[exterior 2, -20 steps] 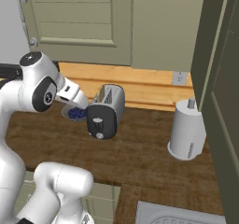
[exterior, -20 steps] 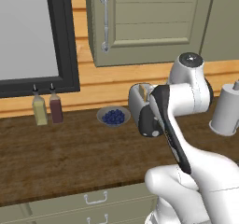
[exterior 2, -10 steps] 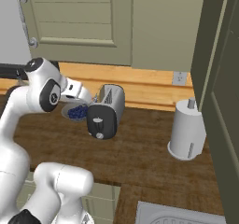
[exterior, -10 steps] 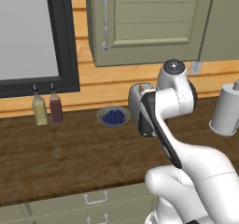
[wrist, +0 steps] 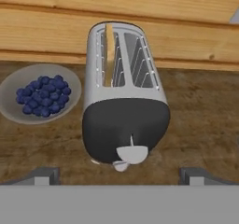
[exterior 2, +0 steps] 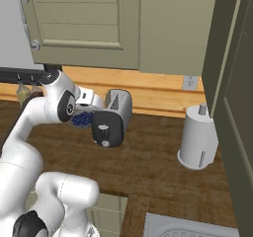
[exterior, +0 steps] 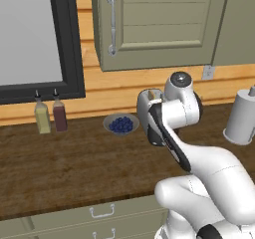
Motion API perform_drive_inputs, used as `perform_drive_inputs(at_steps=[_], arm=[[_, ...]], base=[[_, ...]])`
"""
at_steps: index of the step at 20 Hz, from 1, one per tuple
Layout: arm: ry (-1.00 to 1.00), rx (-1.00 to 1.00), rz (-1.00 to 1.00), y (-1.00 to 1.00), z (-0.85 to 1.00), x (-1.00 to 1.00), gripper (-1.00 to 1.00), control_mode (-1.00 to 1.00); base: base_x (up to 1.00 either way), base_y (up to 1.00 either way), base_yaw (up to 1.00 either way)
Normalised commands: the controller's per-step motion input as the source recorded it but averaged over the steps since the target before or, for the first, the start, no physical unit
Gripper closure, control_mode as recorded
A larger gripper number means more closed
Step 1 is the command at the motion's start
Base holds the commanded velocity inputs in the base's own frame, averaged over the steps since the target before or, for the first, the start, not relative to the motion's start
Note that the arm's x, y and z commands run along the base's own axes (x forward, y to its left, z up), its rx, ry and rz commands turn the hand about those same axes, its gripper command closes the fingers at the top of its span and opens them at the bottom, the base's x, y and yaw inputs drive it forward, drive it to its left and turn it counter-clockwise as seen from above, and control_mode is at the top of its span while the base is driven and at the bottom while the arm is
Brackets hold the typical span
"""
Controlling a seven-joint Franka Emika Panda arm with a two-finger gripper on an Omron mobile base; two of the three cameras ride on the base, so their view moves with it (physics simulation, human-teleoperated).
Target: Start the toaster. Once the lever pops up, take the bread to the plate on the dining counter.
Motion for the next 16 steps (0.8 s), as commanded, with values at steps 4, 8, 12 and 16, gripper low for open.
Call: perform_drive_inputs(at_steps=[4, 8, 12, 16], arm=[[0.00, -0.01, 0.00, 0.00, -0.17, 0.46, -1.00, -1.00], [0.00, -0.01, 0.00, 0.00, -0.16, 0.43, -1.00, -1.00], [0.00, 0.00, 0.00, 0.00, -0.20, 0.46, -1.00, -1.00], [-0.04, 0.00, 0.00, 0.00, -0.19, 0.35, -1.00, -1.00]], base=[[0.00, 0.00, 0.00], [0.00, 0.00, 0.00], [0.00, 0.00, 0.00], [0.00, 0.00, 0.00]])
